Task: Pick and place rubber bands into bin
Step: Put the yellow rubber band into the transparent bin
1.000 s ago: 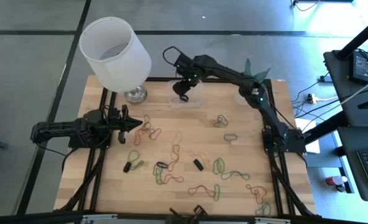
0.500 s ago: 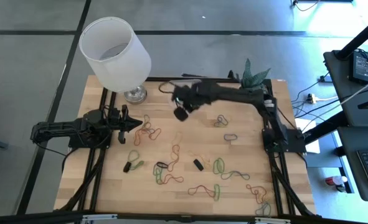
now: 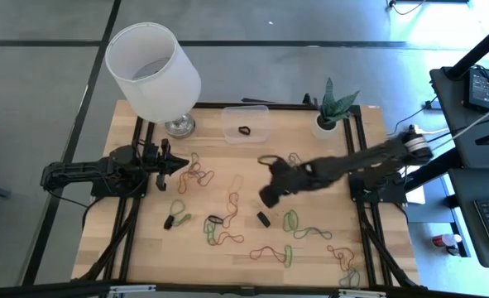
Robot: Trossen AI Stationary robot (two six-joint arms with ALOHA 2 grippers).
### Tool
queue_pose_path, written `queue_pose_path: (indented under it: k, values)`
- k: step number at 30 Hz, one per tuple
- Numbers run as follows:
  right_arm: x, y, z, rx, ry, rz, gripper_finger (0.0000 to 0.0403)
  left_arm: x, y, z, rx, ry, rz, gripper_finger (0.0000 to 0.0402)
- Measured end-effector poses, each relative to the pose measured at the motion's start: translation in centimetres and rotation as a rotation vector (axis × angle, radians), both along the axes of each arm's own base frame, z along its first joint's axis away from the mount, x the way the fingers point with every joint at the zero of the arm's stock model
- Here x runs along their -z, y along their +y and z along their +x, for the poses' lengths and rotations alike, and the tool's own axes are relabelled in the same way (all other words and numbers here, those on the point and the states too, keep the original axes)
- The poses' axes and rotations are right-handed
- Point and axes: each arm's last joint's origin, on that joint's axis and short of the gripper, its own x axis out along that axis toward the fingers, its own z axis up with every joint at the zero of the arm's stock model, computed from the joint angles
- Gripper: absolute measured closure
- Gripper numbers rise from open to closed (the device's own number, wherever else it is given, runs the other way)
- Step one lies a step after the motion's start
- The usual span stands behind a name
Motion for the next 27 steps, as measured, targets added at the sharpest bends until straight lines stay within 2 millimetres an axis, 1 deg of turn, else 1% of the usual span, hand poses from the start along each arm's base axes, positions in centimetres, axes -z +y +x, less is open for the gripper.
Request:
queue_pose_path:
  k: [4, 7, 10, 15, 21, 24, 27]
  values:
    - [1.1, 1.5, -2.2, -0.077, 0.031, -0.003, 0.0397, -0.1, 0.0, 0.0, 0.0, -0.006, -0.001, 0.04]
    - [1.2, 2.2, -2.5, -0.062, 0.025, 0.026, 0.0395, -0.1, 0.0, 0.0, 0.0, -0.006, 0.0, 0.04]
    - [1.3, 2.6, -2.5, -0.077, 0.01, 0.029, 0.0392, -0.1, 0.0, 0.0, 0.0, -0.006, 0.001, 0.04]
    - [1.3, 2.5, -2.4, -0.072, 0.01, 0.015, 0.0399, -0.1, 0.0, 0.0, -0.001, -0.006, 0.001, 0.04]
    - [1.3, 1.9, -2.2, -0.166, 0.018, -0.064, 0.0401, -0.5, -0.2, 0.0, 0.06, -0.005, 0.004, 0.04]
    - [1.7, 1.7, -2.3, -0.204, 0.033, -0.093, 0.0401, -0.8, -0.4, 0.1, 0.072, 0.061, -0.004, 0.04]
    - [2.7, 1.4, -3.2, -0.226, 0.044, -0.108, 0.0401, -1.1, -0.5, 0.4, 0.058, 0.174, -0.017, 0.04]
